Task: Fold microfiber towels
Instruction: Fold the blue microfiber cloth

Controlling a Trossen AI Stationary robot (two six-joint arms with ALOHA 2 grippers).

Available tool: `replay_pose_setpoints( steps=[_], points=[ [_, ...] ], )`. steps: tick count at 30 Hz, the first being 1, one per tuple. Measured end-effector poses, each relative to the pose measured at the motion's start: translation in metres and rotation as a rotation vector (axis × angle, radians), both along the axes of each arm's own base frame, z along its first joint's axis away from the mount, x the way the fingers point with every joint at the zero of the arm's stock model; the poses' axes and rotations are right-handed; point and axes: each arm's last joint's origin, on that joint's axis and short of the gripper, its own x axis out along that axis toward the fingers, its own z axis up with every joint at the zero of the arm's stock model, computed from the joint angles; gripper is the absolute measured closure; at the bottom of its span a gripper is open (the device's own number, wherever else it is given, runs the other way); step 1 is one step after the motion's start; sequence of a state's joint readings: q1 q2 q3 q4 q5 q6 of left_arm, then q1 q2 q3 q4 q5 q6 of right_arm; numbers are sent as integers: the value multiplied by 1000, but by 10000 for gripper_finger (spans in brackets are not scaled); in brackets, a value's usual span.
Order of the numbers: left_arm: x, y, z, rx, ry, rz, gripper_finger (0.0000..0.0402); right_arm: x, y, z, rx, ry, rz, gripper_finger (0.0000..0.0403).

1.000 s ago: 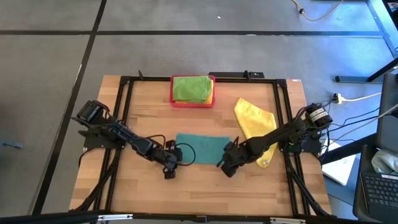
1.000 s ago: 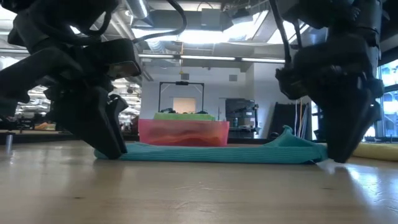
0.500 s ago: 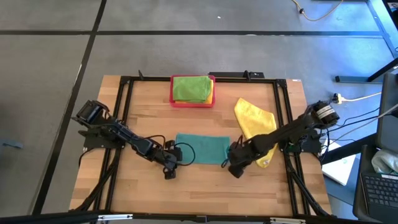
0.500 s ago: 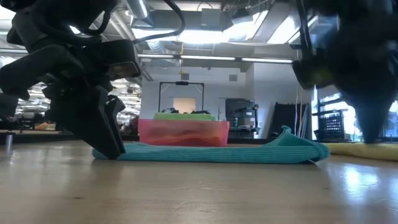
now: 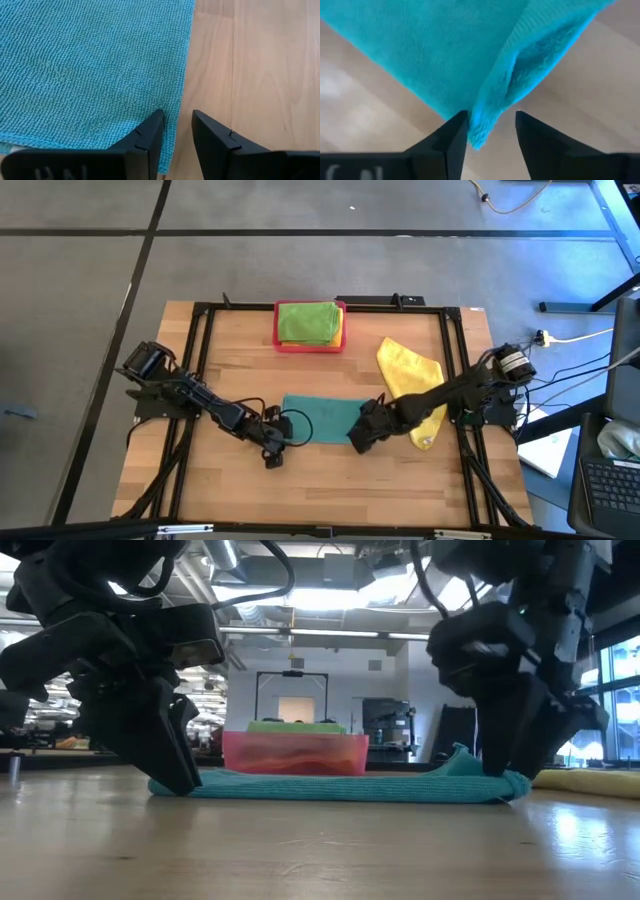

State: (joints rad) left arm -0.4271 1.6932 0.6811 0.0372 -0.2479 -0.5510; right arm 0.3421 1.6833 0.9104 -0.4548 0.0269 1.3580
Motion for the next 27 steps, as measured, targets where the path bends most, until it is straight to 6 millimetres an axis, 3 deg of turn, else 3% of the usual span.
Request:
replay_pose_setpoints(
  steps=[5, 12, 18, 24, 27],
  points=[
    [0, 0, 0, 2, 0, -1, 300, 1, -8, -6, -12, 42, -30, 238],
    [-1, -3, 0, 9, -1, -10, 300, -12, -12, -10, -3, 209, 76, 308],
    [-2, -4, 0, 16, -4, -8, 300, -12, -11, -9, 2, 206, 119, 354],
    [-2, -4, 0, -13, -5, 30, 300, 0, -7, 9, 12, 131, 179, 369],
    [-4, -4, 4, -25, -9, 33, 300, 9, -5, 31, -39, 11, 284, 369]
  ],
)
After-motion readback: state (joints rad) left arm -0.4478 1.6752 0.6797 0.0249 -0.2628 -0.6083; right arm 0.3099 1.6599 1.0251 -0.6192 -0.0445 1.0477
